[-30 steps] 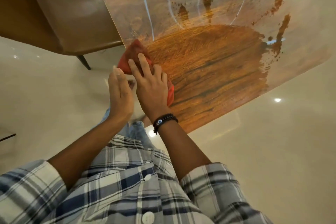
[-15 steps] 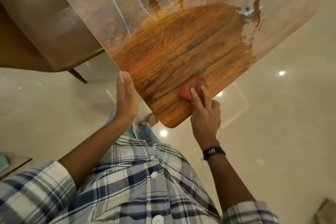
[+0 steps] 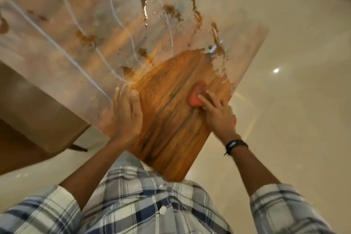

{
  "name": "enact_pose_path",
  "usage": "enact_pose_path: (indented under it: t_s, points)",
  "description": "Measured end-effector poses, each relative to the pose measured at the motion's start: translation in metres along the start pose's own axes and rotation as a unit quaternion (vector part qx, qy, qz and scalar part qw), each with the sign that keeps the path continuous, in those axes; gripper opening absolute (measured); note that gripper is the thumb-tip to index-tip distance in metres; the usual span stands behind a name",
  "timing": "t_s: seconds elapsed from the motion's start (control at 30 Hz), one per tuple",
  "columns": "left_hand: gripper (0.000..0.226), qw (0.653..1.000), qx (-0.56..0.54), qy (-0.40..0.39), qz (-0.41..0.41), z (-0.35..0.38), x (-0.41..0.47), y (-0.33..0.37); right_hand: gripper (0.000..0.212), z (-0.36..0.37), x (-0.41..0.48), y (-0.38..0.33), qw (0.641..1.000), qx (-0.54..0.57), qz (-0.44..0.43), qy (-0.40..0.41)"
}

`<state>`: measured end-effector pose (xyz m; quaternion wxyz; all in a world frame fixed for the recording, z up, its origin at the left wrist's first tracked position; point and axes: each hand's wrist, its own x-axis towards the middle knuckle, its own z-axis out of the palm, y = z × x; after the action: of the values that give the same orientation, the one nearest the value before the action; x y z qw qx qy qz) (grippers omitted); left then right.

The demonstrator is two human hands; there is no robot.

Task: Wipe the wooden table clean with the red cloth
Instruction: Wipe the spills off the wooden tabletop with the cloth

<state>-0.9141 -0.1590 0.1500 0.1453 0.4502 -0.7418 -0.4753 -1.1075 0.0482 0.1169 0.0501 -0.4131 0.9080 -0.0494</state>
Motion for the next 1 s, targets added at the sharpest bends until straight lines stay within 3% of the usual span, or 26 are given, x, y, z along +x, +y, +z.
enact_pose_path:
  t_s: [0.1,0.2,0.3,0.37,0.43,0.53,0.7,0.8,0.9,1.0]
  points:
    - [0.066,0.992,0.057,-0.064,0.090,0.008,0.055,0.013,0.040,-0.011,0.063,0.028,0.991,0.007,0.136,0.012]
    - [0.071,0.973,0.113,-0.119,0.164,0.018,0.114,0.022,0.040,-0.011,0.083,0.004,0.985,0.014,0.169,0.031]
    - [0.071,0.956,0.148,-0.144,0.208,0.037,0.172,0.029,0.052,0.001,0.063,-0.045,0.996,0.001,0.087,0.014]
    - [0.072,0.946,0.174,-0.150,0.230,0.053,0.211,0.037,0.061,0.006,0.041,-0.064,1.000,-0.008,-0.027,-0.010]
    - [0.073,0.935,0.202,-0.146,0.254,0.070,0.245,0.047,0.059,0.003,0.035,-0.048,0.986,-0.051,-0.152,-0.034]
    - [0.072,0.926,0.223,-0.128,0.276,0.094,0.283,0.060,0.056,-0.008,0.075,0.012,0.974,-0.082,-0.211,-0.032]
    - [0.070,0.905,0.274,-0.088,0.313,0.113,0.290,0.057,0.043,-0.026,0.207,0.135,0.994,-0.073,-0.083,0.016]
    - [0.069,0.892,0.292,-0.068,0.340,0.116,0.293,0.052,0.039,-0.036,0.281,0.192,0.992,-0.059,0.090,0.064]
    - [0.067,0.878,0.321,-0.066,0.348,0.120,0.297,0.048,0.039,-0.039,0.325,0.196,0.968,-0.005,0.238,0.083]
    - [0.065,0.880,0.323,-0.069,0.343,0.119,0.296,0.046,0.040,-0.035,0.313,0.146,0.977,-0.039,0.185,0.102]
